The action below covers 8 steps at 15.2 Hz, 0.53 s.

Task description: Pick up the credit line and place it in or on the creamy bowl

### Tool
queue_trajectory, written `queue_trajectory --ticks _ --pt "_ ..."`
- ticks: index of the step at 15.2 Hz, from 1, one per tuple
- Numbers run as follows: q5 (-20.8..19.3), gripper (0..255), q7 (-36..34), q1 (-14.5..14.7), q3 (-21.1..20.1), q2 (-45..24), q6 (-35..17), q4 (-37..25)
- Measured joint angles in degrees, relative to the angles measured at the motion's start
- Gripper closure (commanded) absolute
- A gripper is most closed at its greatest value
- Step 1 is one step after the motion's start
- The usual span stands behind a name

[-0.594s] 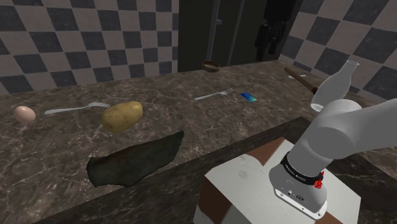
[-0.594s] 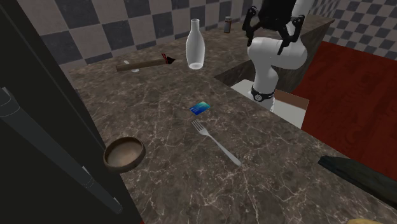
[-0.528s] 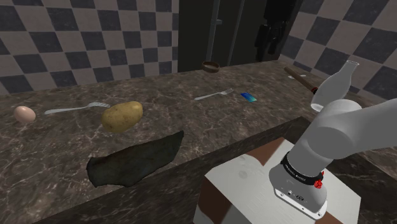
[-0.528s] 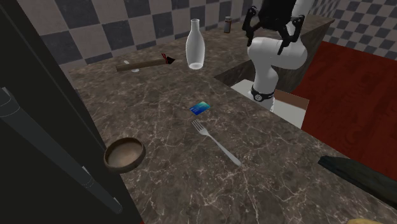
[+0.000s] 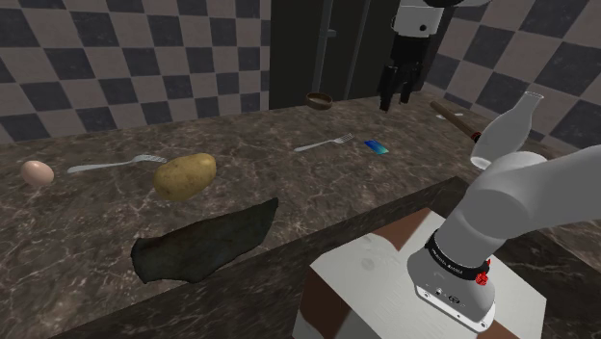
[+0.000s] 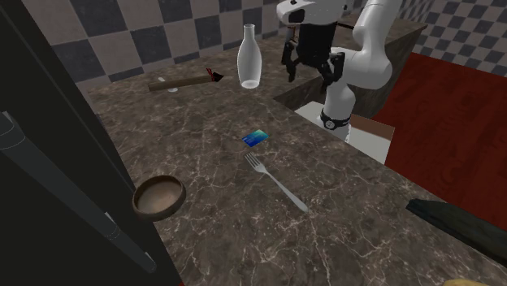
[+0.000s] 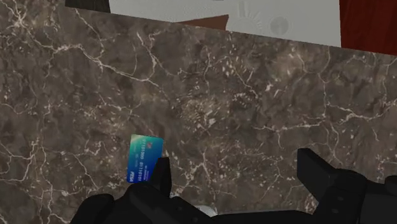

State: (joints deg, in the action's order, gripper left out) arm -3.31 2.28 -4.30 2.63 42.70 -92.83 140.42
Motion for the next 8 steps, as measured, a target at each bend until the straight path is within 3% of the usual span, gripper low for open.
queue_trajectory --ticks 8 --pt "-2.39 0 1.52 -4.37 6.61 -8.53 -12.9 5.97"
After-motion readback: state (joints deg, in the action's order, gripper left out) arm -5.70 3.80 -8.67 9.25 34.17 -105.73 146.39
